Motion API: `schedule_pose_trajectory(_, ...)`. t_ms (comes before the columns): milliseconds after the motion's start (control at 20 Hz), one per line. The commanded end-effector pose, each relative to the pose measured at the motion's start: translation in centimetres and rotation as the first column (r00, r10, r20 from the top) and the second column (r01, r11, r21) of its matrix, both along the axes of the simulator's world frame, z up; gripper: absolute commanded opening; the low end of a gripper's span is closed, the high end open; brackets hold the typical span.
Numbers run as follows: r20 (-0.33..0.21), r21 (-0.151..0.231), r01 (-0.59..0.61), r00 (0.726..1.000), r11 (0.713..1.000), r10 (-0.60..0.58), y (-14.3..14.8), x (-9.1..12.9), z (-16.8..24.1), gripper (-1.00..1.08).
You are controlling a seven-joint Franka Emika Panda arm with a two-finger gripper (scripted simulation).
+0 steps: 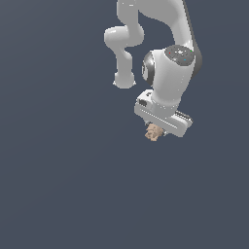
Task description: Pick up the object and move it to a goal position.
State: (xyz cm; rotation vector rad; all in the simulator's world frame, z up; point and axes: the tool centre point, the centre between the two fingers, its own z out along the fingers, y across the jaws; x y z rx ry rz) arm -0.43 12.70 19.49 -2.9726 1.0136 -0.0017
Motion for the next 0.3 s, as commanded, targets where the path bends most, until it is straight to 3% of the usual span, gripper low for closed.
schedule_pose_trajectory(0,-0.001,-0.001,0.0,1.0,1.0,0.0,0.25,-0.25,1.13,-1.0)
schedule_pose_trajectory(250,-0.001,-0.001,0.0,1.0,1.0,0.0,0.46,-0.38,1.98,-1.0)
